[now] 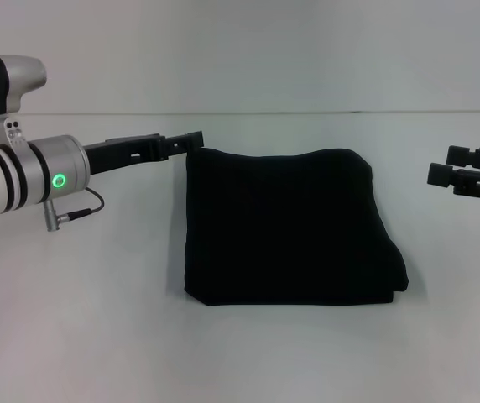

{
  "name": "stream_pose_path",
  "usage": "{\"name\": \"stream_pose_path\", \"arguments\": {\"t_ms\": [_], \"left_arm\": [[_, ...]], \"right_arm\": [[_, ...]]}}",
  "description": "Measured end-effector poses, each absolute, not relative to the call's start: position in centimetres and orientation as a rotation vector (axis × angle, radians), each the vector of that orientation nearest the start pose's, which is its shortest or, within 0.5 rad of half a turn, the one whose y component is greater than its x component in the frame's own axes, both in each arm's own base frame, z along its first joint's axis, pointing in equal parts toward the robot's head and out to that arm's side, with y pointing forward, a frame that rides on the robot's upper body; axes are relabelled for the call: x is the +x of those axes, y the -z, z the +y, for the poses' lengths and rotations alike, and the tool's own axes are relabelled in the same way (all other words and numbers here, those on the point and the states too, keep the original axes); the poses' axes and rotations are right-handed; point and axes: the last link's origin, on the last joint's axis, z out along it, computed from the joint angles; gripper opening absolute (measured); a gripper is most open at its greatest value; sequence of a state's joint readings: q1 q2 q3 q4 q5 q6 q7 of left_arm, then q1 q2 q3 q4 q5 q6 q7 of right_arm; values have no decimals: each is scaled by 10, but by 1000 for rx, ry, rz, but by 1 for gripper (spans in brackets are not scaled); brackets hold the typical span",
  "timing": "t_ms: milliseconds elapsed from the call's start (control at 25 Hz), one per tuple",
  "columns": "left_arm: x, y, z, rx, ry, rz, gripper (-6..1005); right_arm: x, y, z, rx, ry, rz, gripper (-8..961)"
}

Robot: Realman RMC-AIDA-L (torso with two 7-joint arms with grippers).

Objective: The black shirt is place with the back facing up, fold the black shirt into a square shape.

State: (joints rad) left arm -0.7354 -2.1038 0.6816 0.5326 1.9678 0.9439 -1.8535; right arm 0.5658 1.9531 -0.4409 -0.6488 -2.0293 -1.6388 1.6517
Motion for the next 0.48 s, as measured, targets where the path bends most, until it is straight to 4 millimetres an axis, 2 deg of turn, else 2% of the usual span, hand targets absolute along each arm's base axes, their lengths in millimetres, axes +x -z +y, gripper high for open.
{"name": "stream_pose_path", "arguments": {"t_ms": [240,480], "left_arm": [[-243,11,422,-2254,645,-1089,935],[-209,16,396,-2647,617,-596,935]], "right_arm": [[283,-79,356,-2483,-790,852,917],[276,-71,369,-2549,-638,838,918]]}}
